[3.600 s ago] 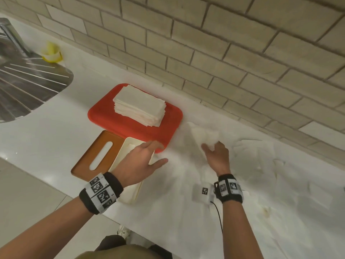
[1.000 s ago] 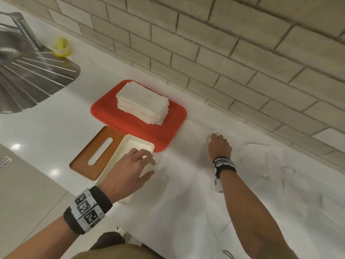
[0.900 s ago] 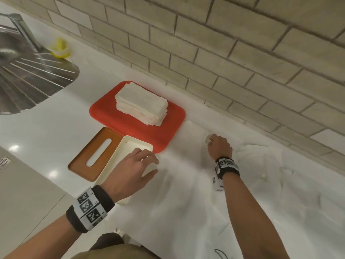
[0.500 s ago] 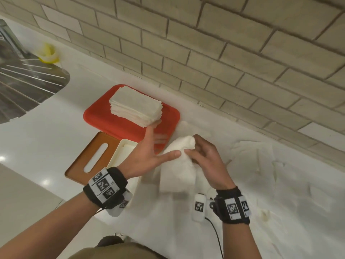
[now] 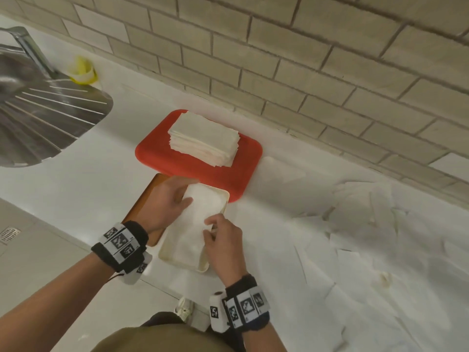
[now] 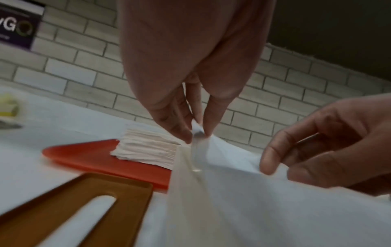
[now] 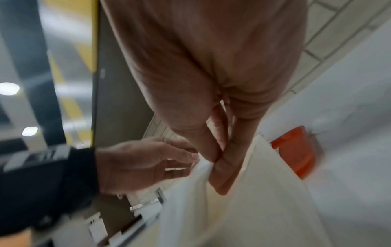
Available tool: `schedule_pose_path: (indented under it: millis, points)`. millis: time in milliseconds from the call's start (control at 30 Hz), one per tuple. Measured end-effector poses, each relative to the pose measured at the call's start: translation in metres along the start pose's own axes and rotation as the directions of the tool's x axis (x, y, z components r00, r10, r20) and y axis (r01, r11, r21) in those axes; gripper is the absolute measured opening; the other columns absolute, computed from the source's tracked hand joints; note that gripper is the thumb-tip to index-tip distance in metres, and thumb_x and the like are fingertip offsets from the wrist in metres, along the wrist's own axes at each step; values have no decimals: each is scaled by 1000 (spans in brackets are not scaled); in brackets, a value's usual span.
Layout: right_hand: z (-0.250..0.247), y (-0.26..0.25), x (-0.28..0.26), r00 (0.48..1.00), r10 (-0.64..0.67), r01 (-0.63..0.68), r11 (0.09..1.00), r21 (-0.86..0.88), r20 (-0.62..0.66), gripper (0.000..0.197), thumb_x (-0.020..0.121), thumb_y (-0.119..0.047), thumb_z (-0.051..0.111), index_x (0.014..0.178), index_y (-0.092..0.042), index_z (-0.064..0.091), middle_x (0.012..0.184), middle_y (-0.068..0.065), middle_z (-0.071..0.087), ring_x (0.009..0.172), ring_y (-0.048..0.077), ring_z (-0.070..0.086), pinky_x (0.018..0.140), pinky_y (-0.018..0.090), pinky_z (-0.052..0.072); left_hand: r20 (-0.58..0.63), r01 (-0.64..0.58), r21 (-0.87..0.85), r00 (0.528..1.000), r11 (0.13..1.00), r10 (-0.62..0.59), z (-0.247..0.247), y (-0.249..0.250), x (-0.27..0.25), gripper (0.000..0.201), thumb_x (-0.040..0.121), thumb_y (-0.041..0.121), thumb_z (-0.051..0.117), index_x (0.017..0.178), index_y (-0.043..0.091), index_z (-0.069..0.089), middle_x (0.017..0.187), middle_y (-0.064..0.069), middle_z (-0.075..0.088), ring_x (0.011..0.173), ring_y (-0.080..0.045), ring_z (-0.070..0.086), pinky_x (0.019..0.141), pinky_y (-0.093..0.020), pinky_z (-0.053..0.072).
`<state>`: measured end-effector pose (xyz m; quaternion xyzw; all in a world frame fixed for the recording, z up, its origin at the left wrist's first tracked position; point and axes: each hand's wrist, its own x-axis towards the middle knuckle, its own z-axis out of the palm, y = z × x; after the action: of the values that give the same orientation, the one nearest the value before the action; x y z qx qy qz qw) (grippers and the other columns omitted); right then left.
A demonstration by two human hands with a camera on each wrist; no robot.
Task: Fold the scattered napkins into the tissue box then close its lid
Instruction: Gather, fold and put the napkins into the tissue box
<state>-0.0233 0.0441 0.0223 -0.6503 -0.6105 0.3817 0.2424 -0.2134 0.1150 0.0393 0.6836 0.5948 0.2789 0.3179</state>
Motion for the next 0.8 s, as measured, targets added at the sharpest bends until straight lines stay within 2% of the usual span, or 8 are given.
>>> schedule_pose_path:
  millis: [133,300,433,533,600,667,733,800]
  points:
    - [13,-5,7,998,2,10,978,-207,59,35,106,-2,57,139,-14,58,139,6,59,121,25,63,106,39,55,1,-83,197,996,977,84,-3,-10,0,52,90,9,82,139,22,68,145,1,60,128,-19,60,110,-38,52]
    - [3,-11,13,995,-41,69,947,-314,94,43,105,0,56,146,-12,53,145,9,54,125,34,63,105,44,53,288,-240,280,945,930,157,5,-3,-3,41,96,24,79,135,29,67,138,11,63,129,-14,59,112,-33,47]
    - [-28,-12,36,991,-129,112,959,-261,-48,16,104,-16,62,119,-18,67,121,5,66,107,27,68,91,42,57,581,-337,481,814,809,-7,24,-4,-1,81,91,38,83,160,31,41,168,5,33,151,-21,41,122,-39,39]
    - [-71,15,97,960,-133,51,950,-309,-248,10,99,-11,59,102,-15,67,105,10,67,94,31,69,78,37,53,621,-390,605,777,694,-106,39,-1,-4,106,85,47,86,168,33,20,177,2,10,160,-24,26,124,-41,39]
    - [-100,46,149,973,-10,-83,917,-391,-229,17,98,-8,59,112,-15,66,138,17,55,124,37,61,97,41,52,611,-377,619,783,689,-120,44,1,-4,115,82,50,88,169,34,14,177,1,4,162,-25,22,123,-41,41]
    - [-124,79,197,978,129,-195,840,-507,-163,35,97,-4,58,123,-27,65,170,19,19,157,45,27,124,51,37,588,-346,605,801,717,-110,44,1,-4,113,81,50,88,168,35,16,177,2,4,162,-24,20,122,-41,43]
    - [-141,105,230,982,170,-182,748,-638,-82,46,100,-11,57,138,-38,61,178,19,-5,165,44,-4,133,55,16,557,-312,576,827,756,-83,41,1,-7,104,84,51,85,166,37,21,177,4,8,162,-23,22,121,-42,44]
    - [-154,121,249,980,197,-144,691,-708,-7,50,104,-26,54,153,-36,51,180,15,3,167,37,0,133,57,13,519,-288,541,854,790,-44,38,3,-11,95,88,52,81,164,37,26,176,6,13,160,-22,27,119,-42,46]
